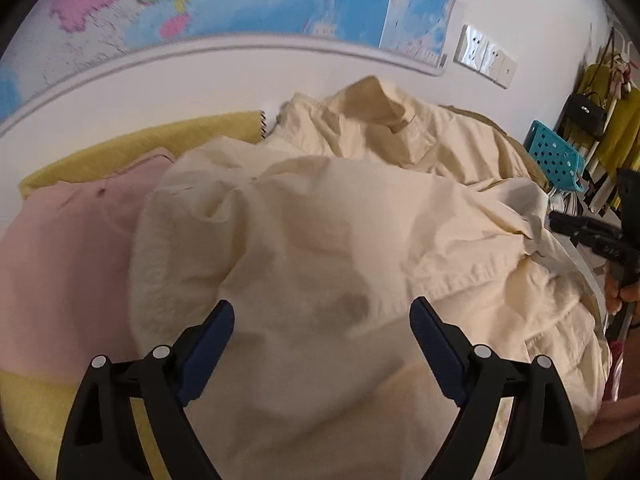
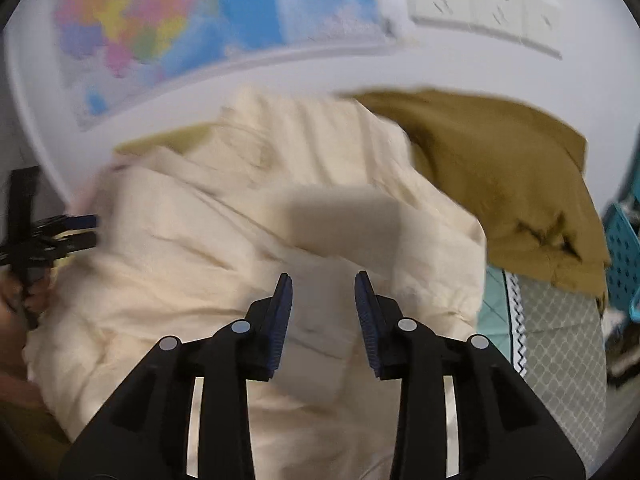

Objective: Fold large clothes

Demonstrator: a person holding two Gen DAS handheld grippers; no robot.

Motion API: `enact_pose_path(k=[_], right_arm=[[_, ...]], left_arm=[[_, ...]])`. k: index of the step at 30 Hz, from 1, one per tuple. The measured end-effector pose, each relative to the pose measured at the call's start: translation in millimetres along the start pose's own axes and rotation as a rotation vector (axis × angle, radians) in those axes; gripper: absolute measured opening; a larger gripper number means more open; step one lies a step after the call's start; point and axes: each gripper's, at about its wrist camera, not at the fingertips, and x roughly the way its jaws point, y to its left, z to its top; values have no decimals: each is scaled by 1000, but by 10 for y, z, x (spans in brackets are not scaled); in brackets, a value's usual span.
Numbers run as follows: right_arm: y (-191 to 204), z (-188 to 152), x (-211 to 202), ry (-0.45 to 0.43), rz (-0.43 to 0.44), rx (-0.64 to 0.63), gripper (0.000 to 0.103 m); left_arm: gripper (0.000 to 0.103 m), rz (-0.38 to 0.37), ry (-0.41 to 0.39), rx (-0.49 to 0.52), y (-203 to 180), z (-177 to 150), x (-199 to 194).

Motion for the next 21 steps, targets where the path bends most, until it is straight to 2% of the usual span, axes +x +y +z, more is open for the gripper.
enact_pose_path(k=[2,3,6,8,10,13,15,18,21], right_arm=[[129,-2,-48,-9,59,-37,33],[212,-25,6,15,104,-59,31],[369,-86,349,111,89,-93,30],[317,-129,539,151,47,-75,29],[216,-135,668,179,65,-17,28],[203,-96,518,145,72,-5,38],[193,-106,305,102,92,0,57],[128,-221,-13,74,128,16,62],[-52,-393,-262,68,135,84,68]], left_arm=[[86,-6,-7,4,11,-85,-113],[86,-9,-9,3,20,-140,-163],[86,10,9,-25,58,-300,-221],[86,9,22,-55,116,-401,-240],[86,11,21,-87,171,-481,-303],[86,-9,-9,-143,278,-622,-518],[87,-8,-28,-161,328,-690,-649],[90,-19,-33,-191,387,-833,-775],[90,-30,-12,-215,417,-984,-818]])
